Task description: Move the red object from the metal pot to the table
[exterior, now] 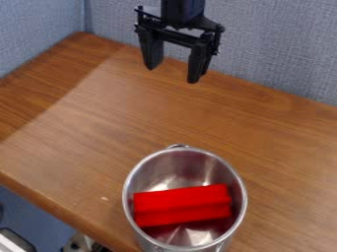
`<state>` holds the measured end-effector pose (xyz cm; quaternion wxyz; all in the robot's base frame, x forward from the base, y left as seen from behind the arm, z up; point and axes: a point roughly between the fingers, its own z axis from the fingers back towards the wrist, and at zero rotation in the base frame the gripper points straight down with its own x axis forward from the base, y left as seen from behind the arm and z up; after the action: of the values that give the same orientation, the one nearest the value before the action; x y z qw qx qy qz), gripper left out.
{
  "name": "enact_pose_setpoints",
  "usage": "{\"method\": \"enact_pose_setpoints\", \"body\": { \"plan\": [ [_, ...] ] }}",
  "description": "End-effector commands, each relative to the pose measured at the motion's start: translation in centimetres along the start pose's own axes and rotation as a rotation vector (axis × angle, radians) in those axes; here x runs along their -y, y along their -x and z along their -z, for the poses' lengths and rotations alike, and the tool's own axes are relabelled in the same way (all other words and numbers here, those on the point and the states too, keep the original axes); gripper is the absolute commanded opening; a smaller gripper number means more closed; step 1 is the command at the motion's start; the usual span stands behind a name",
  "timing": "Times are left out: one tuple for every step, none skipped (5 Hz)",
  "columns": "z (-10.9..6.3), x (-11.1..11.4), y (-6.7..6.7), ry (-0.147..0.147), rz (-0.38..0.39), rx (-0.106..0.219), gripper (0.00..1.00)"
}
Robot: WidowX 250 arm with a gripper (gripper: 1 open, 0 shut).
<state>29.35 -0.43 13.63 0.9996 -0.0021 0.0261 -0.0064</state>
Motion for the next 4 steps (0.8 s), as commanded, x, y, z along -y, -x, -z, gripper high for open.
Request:
{"method": "enact_pose_setpoints", "body": {
  "plan": [
    [0.6,0.1,0.3,-0.002,0.002,-0.020,1.00],
    [1.4,1.2,3.5,-0.001,0.069,-0.046,1.00],
    [1.1,2.4,6.7,-0.013,0.147,-0.031,1.00],
    [1.2,3.3,9.6,-0.061,0.263,-0.001,1.00]
  ]
}}
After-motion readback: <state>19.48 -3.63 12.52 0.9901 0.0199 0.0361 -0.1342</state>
